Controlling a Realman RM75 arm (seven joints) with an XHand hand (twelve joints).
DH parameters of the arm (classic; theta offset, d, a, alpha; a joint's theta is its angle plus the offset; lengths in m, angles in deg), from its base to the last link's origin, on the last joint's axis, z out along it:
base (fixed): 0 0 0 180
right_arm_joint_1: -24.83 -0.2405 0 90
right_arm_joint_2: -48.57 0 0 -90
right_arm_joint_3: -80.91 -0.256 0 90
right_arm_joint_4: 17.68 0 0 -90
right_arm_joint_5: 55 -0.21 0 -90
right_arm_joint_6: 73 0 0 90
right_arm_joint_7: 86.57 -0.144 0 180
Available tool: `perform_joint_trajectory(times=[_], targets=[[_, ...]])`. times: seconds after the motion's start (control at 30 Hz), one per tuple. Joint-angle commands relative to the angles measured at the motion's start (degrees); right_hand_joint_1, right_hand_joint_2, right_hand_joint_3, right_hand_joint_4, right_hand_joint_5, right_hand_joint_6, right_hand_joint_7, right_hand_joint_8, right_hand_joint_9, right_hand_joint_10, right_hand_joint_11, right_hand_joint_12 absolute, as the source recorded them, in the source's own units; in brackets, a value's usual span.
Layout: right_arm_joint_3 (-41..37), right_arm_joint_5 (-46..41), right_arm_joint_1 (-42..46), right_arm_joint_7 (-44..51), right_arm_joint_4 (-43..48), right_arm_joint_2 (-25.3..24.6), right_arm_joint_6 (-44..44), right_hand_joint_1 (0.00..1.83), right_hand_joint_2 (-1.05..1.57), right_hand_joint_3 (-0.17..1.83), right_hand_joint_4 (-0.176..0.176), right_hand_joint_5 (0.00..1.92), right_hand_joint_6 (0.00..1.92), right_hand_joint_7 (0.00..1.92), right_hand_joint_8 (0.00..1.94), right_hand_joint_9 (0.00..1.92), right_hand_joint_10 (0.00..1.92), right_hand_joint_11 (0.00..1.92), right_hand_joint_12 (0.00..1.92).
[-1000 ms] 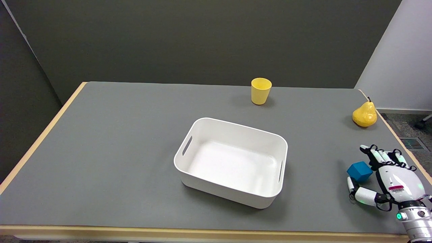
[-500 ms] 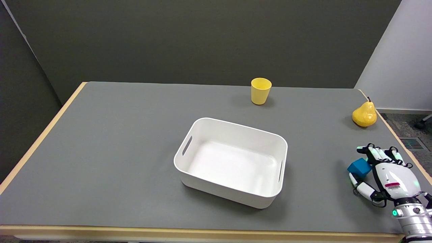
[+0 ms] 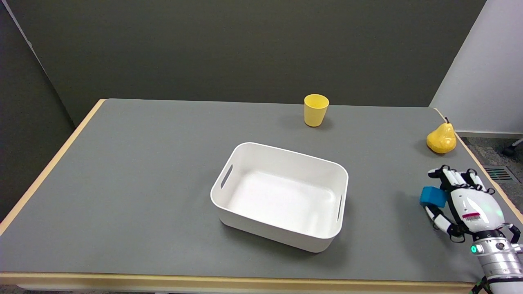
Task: Pick up the cube.
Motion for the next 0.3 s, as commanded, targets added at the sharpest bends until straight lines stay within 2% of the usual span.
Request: perform_joint_trajectory(times=[0.03,0.3], targets=[[-0.7,6.2,0.1,0.5,13.5,7.5,-8.9,1.43,1.25,0.26,-0.038,0.17,0.93,0.29,1.94,0.60,1.71,0.03,1.03],[-3.3,18.7,-2.3,0.5,24.2,9.6,-8.0,1.42,1.27,0.23,-0.045,0.18,0.91,0.27,1.94,0.59,1.72,0.07,1.01]])
